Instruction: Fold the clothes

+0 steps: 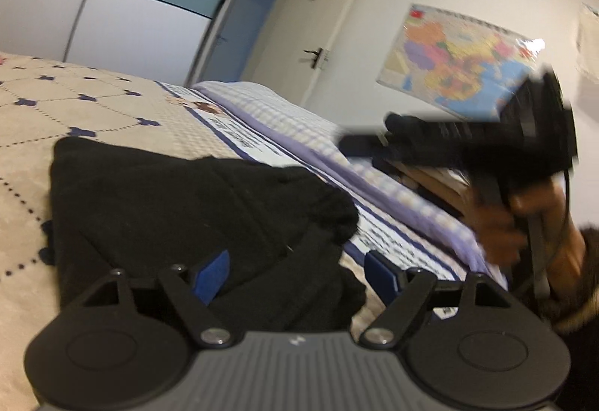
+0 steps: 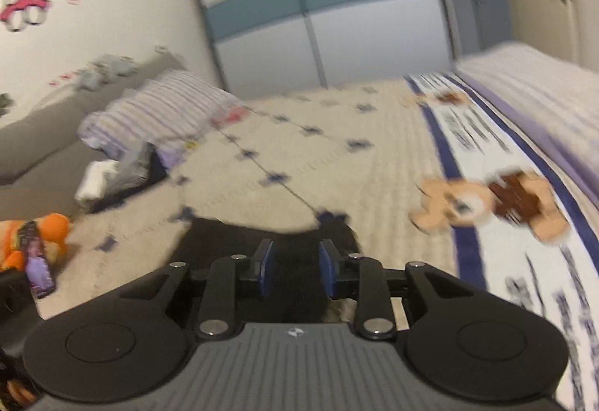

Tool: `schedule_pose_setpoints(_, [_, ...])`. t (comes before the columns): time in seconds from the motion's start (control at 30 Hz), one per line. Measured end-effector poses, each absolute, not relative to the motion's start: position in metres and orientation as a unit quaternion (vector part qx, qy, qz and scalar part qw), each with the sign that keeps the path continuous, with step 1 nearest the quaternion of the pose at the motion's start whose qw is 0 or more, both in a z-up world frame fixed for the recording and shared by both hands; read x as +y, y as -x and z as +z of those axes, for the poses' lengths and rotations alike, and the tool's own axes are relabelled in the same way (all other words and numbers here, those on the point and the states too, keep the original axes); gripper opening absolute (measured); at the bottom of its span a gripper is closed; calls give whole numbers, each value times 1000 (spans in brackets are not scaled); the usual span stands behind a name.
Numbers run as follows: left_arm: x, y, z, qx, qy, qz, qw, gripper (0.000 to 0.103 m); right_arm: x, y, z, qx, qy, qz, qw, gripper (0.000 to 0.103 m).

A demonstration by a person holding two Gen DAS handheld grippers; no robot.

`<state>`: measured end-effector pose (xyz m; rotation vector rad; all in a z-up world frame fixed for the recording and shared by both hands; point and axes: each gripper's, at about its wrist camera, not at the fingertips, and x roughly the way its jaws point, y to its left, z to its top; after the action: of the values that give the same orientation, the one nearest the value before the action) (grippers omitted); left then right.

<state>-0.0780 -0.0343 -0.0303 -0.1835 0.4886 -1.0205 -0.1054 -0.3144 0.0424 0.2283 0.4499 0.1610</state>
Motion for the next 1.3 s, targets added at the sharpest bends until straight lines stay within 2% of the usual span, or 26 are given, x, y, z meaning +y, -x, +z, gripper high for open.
schedule_pose_setpoints(0.27, [-42, 93, -42, 214, 28, -479, 851, 80, -249, 42, 29, 274, -10, 159, 949, 29])
schedule_pose_setpoints(0.4, [-43, 101, -47, 202, 1, -481, 853, 80, -228, 16, 10, 318, 38, 150, 935, 29])
schedule_pose_setpoints(0.53, [-44, 108, -48, 194, -32, -488, 850, 80, -218, -7, -26, 409, 94, 144, 896, 27])
schedule_pose_setpoints(0.57, [-42, 107, -46, 193, -29, -490, 849, 80, -217, -8, -26, 411, 97, 144, 895, 27])
schedule_pose_setpoints(0.83, [-25, 104, -24, 184, 2, -511, 840, 80, -231, 4, -13, 366, 68, 153, 915, 29])
schedule_pose_setpoints(0.93, [-26, 99, -27, 195, 17, -517, 833, 80, -235, 8, 0, 347, 55, 150, 924, 34])
schedule_pose_setpoints(1.1, [-32, 102, -32, 190, 4, -521, 832, 80, -243, 20, 17, 281, 55, 108, 952, 37])
schedule_pose_setpoints(1.2, [-37, 104, -38, 190, 0, -522, 832, 81, -249, 25, 13, 257, 69, 73, 961, 39])
schedule_pose_setpoints(1.3, [-41, 109, -42, 179, -21, -521, 834, 83, -252, 23, -1, 268, 96, 58, 957, 39])
